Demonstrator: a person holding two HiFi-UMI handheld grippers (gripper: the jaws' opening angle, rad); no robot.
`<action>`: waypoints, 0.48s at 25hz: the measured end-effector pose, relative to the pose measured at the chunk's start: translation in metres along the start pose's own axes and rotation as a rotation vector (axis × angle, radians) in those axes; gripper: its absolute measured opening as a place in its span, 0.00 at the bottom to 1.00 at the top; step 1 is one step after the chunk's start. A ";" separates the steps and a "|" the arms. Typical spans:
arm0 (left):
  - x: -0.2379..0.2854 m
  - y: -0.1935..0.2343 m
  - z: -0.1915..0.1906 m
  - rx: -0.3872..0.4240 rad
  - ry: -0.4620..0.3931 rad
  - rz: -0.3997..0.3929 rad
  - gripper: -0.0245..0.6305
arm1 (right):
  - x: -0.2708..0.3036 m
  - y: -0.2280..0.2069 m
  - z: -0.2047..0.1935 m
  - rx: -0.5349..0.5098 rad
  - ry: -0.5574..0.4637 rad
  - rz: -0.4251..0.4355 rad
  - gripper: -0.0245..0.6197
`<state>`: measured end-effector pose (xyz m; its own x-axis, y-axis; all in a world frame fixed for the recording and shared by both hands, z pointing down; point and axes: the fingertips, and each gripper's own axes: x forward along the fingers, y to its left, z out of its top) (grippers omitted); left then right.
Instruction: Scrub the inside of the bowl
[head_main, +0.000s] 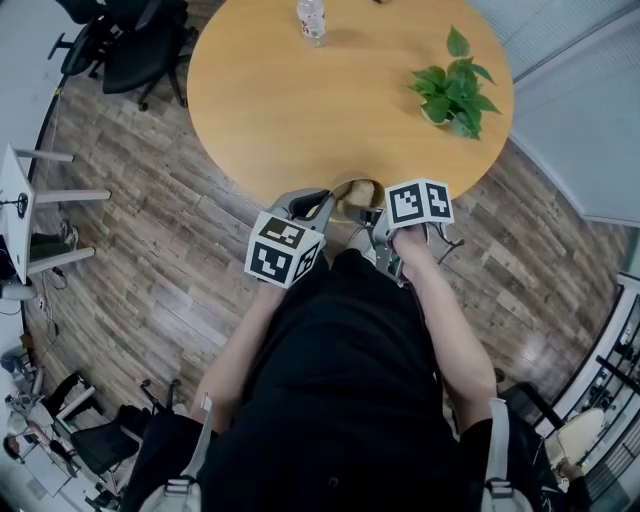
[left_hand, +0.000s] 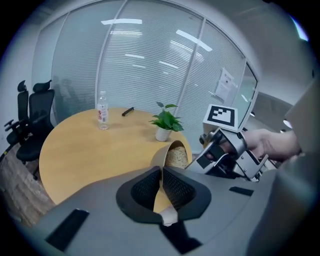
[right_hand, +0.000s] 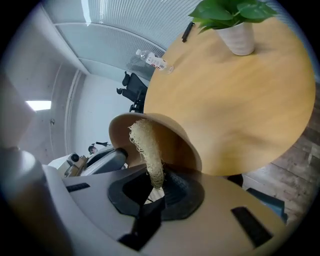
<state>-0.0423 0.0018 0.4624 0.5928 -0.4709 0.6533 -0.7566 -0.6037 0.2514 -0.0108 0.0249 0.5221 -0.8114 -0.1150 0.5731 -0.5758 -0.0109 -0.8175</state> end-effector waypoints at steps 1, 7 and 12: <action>0.002 -0.005 0.001 0.031 0.006 -0.006 0.08 | -0.001 0.000 0.002 -0.019 -0.002 -0.006 0.10; 0.010 -0.019 0.005 0.082 0.024 -0.047 0.08 | -0.005 0.004 0.013 -0.434 -0.005 -0.171 0.10; 0.014 -0.021 0.004 0.065 0.037 -0.073 0.08 | -0.005 0.000 0.009 -0.977 0.108 -0.376 0.10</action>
<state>-0.0164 0.0051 0.4634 0.6343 -0.4004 0.6613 -0.6914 -0.6765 0.2535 -0.0053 0.0168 0.5187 -0.5404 -0.1814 0.8216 -0.5843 0.7836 -0.2114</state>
